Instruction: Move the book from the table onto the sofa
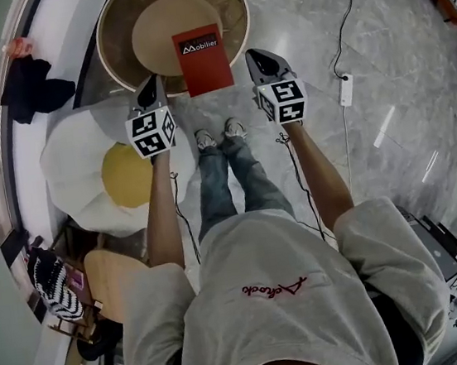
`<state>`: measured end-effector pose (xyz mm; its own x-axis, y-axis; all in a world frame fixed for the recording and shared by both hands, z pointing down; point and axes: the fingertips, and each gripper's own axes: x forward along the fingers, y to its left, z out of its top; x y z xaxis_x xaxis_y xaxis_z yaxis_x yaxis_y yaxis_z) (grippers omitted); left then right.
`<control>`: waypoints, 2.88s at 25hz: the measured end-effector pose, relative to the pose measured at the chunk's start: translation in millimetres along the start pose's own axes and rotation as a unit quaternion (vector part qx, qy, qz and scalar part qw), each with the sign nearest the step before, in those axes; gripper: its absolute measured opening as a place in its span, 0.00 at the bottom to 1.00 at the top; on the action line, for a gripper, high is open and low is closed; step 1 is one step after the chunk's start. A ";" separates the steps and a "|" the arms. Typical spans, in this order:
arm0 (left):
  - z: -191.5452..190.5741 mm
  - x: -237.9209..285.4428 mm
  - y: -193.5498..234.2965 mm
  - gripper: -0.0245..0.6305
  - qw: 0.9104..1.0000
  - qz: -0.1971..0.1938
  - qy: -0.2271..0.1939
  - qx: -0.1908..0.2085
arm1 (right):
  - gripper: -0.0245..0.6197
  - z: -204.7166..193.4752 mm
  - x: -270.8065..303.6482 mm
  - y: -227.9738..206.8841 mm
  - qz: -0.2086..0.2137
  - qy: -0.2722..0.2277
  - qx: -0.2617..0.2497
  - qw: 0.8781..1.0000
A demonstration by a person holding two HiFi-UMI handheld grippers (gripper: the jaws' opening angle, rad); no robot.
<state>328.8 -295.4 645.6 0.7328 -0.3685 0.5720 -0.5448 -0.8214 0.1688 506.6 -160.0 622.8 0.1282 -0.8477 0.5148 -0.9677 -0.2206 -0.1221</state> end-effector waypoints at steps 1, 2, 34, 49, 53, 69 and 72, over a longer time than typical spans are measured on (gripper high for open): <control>-9.1 5.4 0.5 0.05 1.000 -0.001 0.006 -0.004 | 0.05 -10.2 4.6 -0.9 0.000 0.008 0.004 1.000; -18.3 10.7 1.0 0.05 1.000 -0.002 0.012 -0.007 | 0.05 -20.5 9.3 -1.6 0.001 0.016 0.008 1.000; -214.4 173.4 -7.3 0.50 0.975 -0.084 0.165 -0.125 | 0.45 -225.5 170.6 -1.0 0.083 0.153 0.138 0.975; -237.8 195.6 -22.6 0.56 0.970 -0.099 0.172 -0.142 | 0.46 -246.9 189.6 6.4 0.087 0.171 0.141 0.971; -235.6 192.4 -24.2 0.56 0.970 -0.094 0.168 -0.146 | 0.46 -243.5 186.1 6.9 0.082 0.167 0.134 0.973; -85.6 114.6 -41.8 0.56 0.992 -0.075 0.060 -0.088 | 0.46 -83.1 116.1 21.1 0.082 0.051 0.051 0.994; -43.4 87.2 -47.5 0.56 0.994 -0.071 0.035 -0.075 | 0.46 -38.9 91.7 28.2 0.082 0.024 0.039 0.996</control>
<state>401.0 -269.7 722.3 0.7801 -0.2177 0.5866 -0.4954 -0.7876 0.3664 482.6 -225.2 699.6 -0.0421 -0.8513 0.5230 -0.9549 -0.1197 -0.2717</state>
